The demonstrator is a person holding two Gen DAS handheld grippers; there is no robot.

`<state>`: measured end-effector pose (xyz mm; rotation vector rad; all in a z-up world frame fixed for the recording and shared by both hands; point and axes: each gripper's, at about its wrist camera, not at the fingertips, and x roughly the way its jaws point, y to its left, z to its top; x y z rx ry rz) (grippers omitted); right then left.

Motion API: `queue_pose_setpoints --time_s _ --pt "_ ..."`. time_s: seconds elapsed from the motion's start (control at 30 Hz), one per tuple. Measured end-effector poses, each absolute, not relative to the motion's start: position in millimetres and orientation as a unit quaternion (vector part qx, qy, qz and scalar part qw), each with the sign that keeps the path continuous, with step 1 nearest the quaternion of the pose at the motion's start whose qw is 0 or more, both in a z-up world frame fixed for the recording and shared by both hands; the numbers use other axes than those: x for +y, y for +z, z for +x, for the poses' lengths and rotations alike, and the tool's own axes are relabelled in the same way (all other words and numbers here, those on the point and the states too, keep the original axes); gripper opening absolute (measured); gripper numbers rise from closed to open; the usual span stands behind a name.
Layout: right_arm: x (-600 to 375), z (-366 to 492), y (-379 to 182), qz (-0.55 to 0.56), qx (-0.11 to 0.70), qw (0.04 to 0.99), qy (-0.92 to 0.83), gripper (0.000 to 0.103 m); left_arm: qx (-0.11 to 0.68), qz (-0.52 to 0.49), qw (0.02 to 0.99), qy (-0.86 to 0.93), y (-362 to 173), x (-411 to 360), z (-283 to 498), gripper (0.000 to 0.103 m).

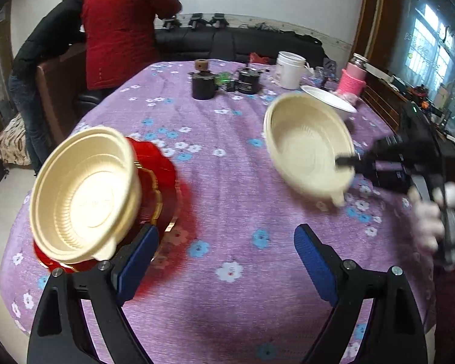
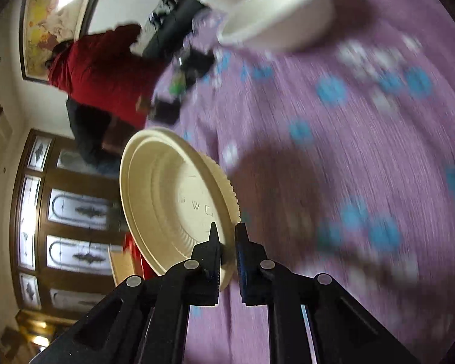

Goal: Organize plates and bowls
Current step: 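Grasp the rim of the second cream plate with the right gripper and lift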

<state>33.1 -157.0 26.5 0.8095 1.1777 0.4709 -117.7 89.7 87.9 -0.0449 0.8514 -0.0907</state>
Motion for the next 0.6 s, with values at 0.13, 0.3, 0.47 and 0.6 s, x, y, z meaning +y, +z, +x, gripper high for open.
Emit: queue_pose_setpoints --time_s 0.13,0.3,0.47,0.6 --pt "-163 -2 15 0.364 0.564 0.705 0.228 0.011 0.423 -0.033 0.903 -0.069 87 77 -110 0.090" --pt "-163 -10 20 0.303 0.525 0.768 0.204 0.016 0.436 -0.050 0.895 -0.076 83 65 -95 0.090" --pt "-150 -10 22 0.267 0.471 0.815 0.207 0.017 0.443 -0.038 0.893 -0.064 80 54 -85 0.090" --pt "-150 -10 18 0.247 0.464 0.827 0.198 0.019 0.449 -0.040 0.891 -0.058 73 46 -71 0.090"
